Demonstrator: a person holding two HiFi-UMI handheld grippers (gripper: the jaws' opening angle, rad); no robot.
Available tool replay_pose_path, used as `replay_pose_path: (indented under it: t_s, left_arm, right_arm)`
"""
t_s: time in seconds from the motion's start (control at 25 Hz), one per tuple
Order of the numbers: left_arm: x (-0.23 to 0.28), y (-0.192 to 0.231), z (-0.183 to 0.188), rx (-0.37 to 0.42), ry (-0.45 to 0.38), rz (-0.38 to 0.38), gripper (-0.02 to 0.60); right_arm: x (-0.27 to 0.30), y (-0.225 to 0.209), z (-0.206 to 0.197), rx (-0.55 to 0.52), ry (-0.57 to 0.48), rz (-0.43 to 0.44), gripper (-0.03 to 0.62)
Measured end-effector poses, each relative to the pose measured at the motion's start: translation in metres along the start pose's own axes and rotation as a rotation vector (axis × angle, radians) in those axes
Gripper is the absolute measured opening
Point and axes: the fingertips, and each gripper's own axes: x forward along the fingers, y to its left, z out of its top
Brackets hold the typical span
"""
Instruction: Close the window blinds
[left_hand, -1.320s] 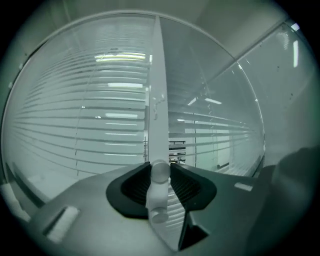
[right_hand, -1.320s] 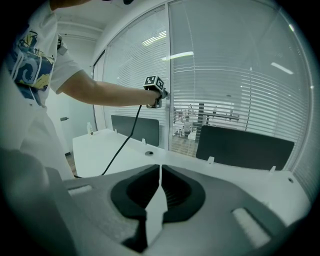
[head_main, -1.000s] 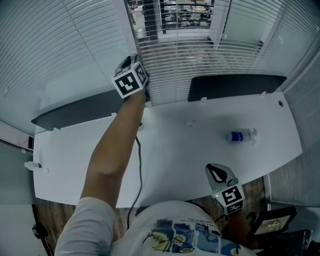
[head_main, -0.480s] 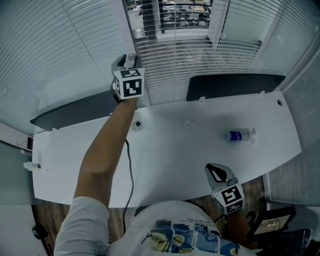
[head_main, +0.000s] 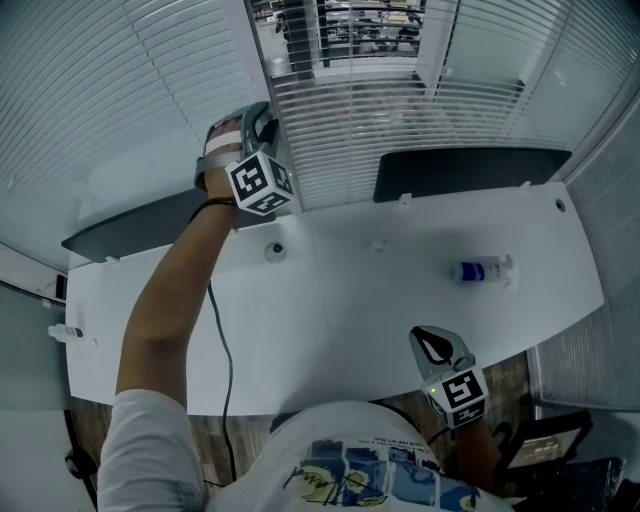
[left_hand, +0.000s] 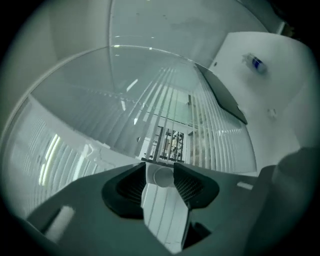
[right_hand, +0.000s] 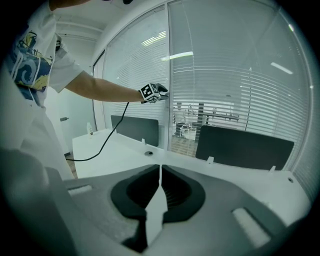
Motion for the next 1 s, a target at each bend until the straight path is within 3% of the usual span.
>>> replay_pose_path:
  t_s: [0.16,0.32,0.6,0.76,1.0]
  left_arm:
    - [0.003,-0.011,0.004,0.169,-0.001,-0.053,0.156]
    - [0.005,-0.018,-0.005,0.182,0.029,-0.099,0.156]
    - [0.009,-0.013,-0.011,0.278,0.052,-0.052,0.132]
    - [0.006,-0.009,-0.008,0.17,0.045,-0.029,0.13]
    - [0.004,0.0,-0.01,-0.123,0.07,0.017,0.13]
  right_arm:
    - [0.0,0.0,0.0,0.003,0.006,0.002,0.006]
    - [-0.001,0.0,-0.001,0.005,0.005,0.001,0.006]
    - [0.0,0.0,-0.001,0.005,0.009,0.001,0.006]
    - [0.001,0.002,-0.001,0.001,0.009,0.005,0.006]
    - [0.002,0.001,0.002,-0.001,0.01,0.005,0.006]
